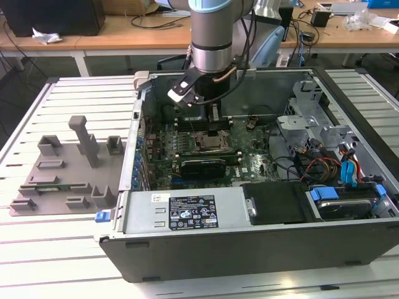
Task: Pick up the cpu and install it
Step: 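Close the cpu cover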
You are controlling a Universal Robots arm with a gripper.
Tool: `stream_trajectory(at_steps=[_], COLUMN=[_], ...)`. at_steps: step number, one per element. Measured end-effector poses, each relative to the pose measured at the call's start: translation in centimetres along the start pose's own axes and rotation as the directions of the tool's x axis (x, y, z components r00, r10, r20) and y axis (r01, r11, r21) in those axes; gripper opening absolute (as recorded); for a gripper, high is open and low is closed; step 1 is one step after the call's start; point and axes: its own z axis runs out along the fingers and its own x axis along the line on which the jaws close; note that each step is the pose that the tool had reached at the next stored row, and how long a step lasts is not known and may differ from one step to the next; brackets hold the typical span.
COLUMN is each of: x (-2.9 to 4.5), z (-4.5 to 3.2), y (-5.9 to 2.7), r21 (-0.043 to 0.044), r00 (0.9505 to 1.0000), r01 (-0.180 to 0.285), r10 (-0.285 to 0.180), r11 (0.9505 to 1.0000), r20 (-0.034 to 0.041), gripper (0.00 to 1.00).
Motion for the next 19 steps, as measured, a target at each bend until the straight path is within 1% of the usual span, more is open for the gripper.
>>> stream_trajectory(at_steps=[2,4,5,7,8,10,11,12,14,15,17,19], x=[0.00,0.00,0.00,0.00,0.00,0.00,0.00,0.00,0.00,0.00,0.00,0.00], z=[0.01,0.01,0.02,0.02,0.03,0.03,0.04,0.04,0.04,0.05,0.05,0.05], y=[0.00,0.00,0.00,0.00,0.00,0.00,0.00,0.00,0.00,0.00,0.00,0.00], r21=[-0.0029,-0.0057,-0.0081,-0.0104,-0.0137,-0.0167,-0.0192,-0.0205,-0.0246,-0.0258,-0.0286,-0.0318], r00=[0.9990,0.9961,0.9925,0.9874,0.9787,0.9691,0.9598,0.9543,0.9361,0.9298,0.9147,0.8967], r01=[0.045,0.088,0.122,0.158,0.205,0.246,0.280,0.299,0.351,0.368,0.404,0.442], r10=[-0.045,-0.088,-0.123,-0.158,-0.205,-0.246,-0.281,-0.299,-0.352,-0.368,-0.404,-0.442], r11=[0.9990,0.9961,0.9924,0.9874,0.9787,0.9690,0.9597,0.9542,0.9359,0.9296,0.9145,0.8965], r20=[-0.0016,-0.0030,-0.0041,-0.0050,-0.0063,-0.0072,-0.0079,-0.0082,-0.0090,-0.0092,-0.0096,-0.0098], gripper=[0.11,0.11,0.11,0.11,0.11,0.11,0.11,0.11,0.11,0.11,0.11,0.11])
